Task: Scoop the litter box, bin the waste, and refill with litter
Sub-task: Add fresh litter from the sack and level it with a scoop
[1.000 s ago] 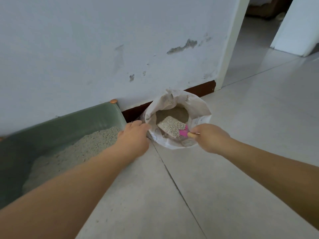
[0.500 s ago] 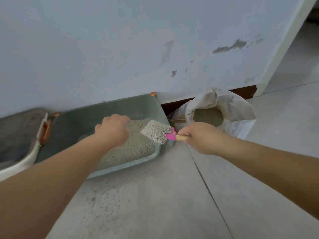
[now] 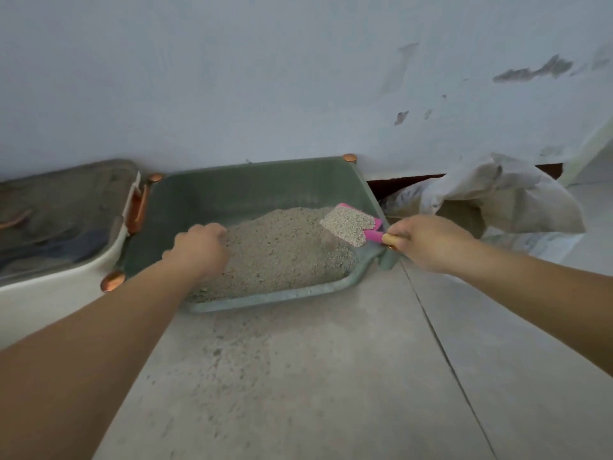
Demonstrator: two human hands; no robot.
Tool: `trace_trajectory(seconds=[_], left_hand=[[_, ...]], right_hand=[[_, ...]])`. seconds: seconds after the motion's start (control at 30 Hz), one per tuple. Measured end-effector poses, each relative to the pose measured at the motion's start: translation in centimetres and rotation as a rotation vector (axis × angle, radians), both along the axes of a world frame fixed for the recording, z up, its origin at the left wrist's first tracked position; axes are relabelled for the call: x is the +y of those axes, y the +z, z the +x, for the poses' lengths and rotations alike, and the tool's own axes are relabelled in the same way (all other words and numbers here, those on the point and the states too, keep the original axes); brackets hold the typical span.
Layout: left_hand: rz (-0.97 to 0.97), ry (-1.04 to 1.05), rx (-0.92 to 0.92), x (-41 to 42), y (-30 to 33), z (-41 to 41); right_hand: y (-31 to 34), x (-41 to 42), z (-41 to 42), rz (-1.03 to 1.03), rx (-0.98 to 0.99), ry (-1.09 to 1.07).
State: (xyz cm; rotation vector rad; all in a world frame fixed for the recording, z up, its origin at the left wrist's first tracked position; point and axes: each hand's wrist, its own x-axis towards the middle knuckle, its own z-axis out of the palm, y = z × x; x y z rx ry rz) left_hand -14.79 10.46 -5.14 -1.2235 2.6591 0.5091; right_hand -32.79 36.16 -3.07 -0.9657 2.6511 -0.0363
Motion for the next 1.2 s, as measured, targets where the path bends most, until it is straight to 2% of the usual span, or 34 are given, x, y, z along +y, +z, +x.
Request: trace_trajectory(seconds=[0.17, 0.3, 0.47, 0.73, 0.97, 1.2], left_hand=[[0.032, 0.013, 0.010, -0.4, -0.6, -0.1], [0.015, 0.009, 0.007, -0.1, -0.5, -0.5], [-0.016, 0.019, -0.010, -0.4, -0.2, 0.1], [-0.089, 0.043, -0.074, -0.3, 0.6, 0.8], [-0.089, 0.023, -0.084, -0.7, 0.6, 1.7], [-0.087, 0.046, -0.099, -1.9, 0.5, 2.8]], right_hand=[[-0.5, -2.8, 1.2, 0.025, -0.018, 0.062], [-1.1, -4.1, 0.4, -0.020, 0.034, 0.014], [-1.4, -4.1, 0.0, 0.048, 0.059, -0.006], [-2.7, -8.9, 4.3, -0.014, -0.052, 0.110], [-3.4, -10.9, 2.8, -0.135, 0.048, 0.001], [-3.9, -10.1, 5.5, -0.015, -0.034, 0.106]])
